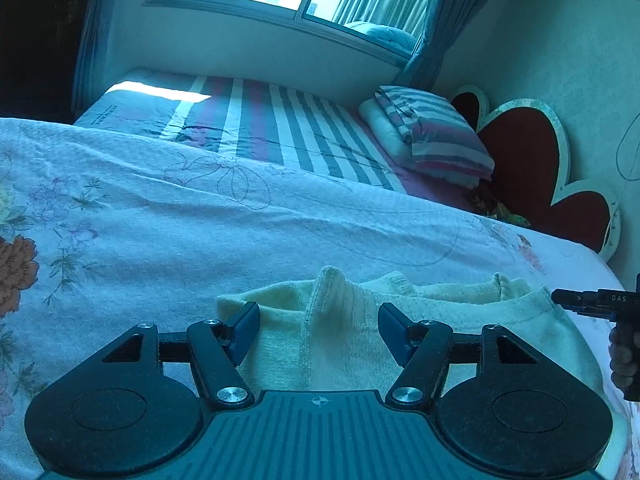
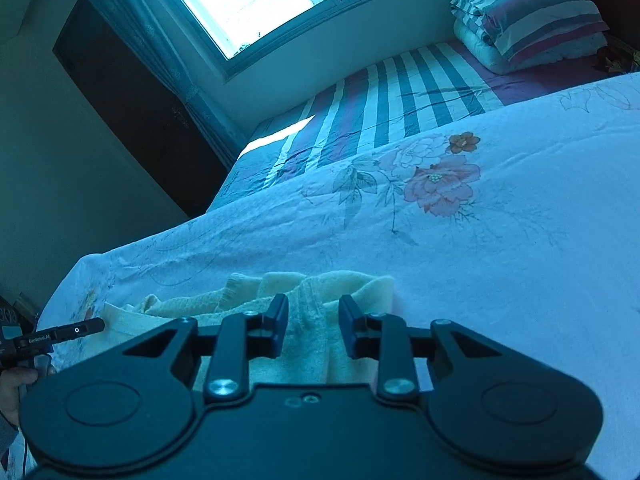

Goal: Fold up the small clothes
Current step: 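Open both grippers to release the folded sweater, then press and smooth the folded sweater with both open grippers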

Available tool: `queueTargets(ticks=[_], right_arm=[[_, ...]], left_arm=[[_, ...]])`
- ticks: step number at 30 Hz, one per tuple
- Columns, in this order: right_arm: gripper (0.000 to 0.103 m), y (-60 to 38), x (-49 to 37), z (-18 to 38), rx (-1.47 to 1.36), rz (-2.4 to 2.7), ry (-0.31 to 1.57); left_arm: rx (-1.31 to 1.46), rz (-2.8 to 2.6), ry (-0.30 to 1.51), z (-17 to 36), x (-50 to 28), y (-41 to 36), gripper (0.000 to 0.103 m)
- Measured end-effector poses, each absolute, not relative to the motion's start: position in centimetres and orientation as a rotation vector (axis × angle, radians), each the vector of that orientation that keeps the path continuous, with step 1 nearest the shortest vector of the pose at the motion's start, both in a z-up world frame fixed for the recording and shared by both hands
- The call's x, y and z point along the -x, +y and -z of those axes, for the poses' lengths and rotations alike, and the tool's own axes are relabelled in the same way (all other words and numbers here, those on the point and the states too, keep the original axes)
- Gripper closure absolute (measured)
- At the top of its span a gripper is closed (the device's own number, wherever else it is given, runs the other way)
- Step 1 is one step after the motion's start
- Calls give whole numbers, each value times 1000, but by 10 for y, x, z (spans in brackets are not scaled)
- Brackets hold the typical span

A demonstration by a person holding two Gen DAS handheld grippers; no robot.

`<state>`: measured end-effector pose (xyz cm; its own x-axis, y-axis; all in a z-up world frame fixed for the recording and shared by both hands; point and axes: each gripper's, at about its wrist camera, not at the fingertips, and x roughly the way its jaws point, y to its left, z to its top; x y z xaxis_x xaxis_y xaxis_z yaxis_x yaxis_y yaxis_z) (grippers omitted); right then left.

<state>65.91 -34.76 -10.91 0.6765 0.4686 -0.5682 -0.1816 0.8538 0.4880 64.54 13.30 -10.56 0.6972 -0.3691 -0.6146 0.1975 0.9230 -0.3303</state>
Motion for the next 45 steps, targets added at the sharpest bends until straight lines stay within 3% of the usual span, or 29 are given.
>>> queueTargets(ticks=[2, 3, 5, 7, 15, 29, 30, 32, 35, 39, 42, 44, 45], right_arm=[[81, -344, -660, 108, -391, -393, 748], [88, -343, -660, 108, -382, -397, 751], [96, -340, -660, 108, -359, -408, 750], [97, -337, -657, 106, -331, -404, 737], [98, -340, -642, 77, -302, -407, 588], [99, -340, -681, 118, -337, -327, 711], [95, -341, -680, 119, -339, -312, 708], [79, -343, -672, 113, -342, -257, 675], [87, -344, -653, 94, -351, -297, 620], [87, -302, -649, 80, -235, -416, 637], [87, -273, -660, 90, -189, -450, 704], [92, -265, -669, 101, -142, -372, 756], [101, -269, -671, 107, -137, -309, 758]], left_arm=[[234, 329, 740, 106, -646, 132, 38], [240, 340, 739, 107, -648, 132, 41], [256, 351, 758, 112, -652, 129, 89], [271, 360, 761, 117, -652, 128, 100], [365, 386, 577, 104, -632, 142, 100], [321, 297, 682, 137, -659, 131, 100], [312, 290, 684, 136, -659, 129, 99], [289, 256, 689, 128, -657, 127, 82], [240, 229, 646, 109, -641, 124, 77], [172, 335, 593, 90, -629, 86, 77], [129, 393, 657, 100, -639, 50, 77], [110, 360, 715, 117, -648, 43, 77], [153, 348, 697, 120, -648, 49, 77]])
